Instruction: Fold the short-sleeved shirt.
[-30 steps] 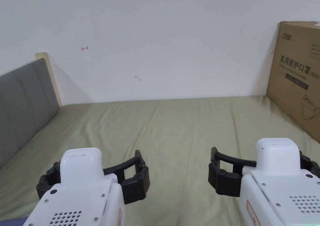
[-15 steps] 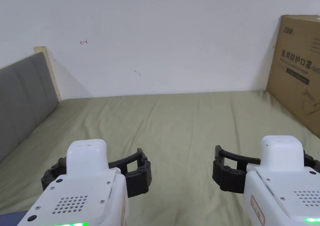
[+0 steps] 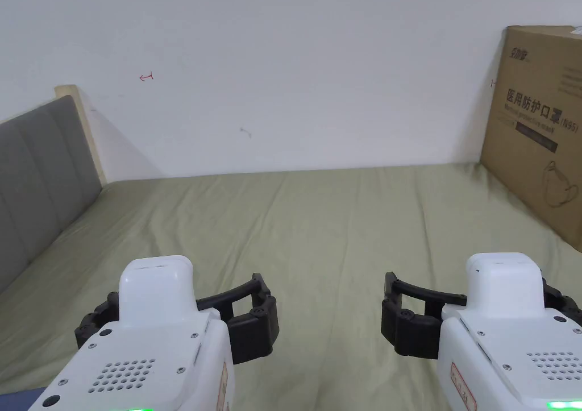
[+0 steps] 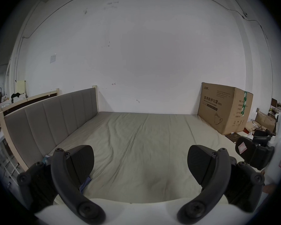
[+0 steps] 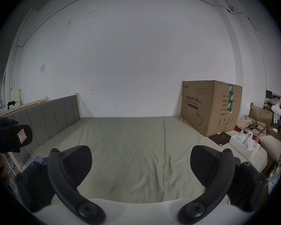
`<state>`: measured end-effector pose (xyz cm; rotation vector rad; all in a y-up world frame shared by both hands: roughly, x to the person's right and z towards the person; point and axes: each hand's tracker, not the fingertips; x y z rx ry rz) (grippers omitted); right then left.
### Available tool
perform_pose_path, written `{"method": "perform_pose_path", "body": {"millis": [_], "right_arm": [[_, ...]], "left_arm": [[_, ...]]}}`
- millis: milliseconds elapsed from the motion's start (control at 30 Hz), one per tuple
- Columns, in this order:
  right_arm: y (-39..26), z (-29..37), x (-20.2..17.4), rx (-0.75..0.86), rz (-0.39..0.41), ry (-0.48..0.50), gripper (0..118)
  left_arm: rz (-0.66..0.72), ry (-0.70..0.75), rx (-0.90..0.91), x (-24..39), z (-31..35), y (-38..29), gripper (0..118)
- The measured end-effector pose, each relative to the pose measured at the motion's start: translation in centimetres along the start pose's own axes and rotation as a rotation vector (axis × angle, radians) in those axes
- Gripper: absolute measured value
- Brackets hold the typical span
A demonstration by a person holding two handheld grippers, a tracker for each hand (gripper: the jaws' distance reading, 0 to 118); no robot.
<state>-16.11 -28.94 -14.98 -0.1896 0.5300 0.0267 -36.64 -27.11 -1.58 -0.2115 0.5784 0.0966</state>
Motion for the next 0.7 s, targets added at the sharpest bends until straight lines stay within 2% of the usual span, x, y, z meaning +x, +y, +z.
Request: {"method": "perform_pose_path", "body": {"millis": [400,567,700], "right_arm": [[-0.08,-0.09,0.37,0.009,0.012,-0.011,118],[-0.04,-0.13,0.44,0.009,0.006,-0.011,118],[-0.1,-0.21,0.52,0.008,0.013,-0.017,118]], "left_arm": [[-0.026,-0.134,0.064,0.27,0.43,-0.26,116],[-0.005,-0.119,0.029,0.49,0.21,-0.16,116],[0.045,-0.048,0.039,0.36,0.19,-0.17,116]]}}
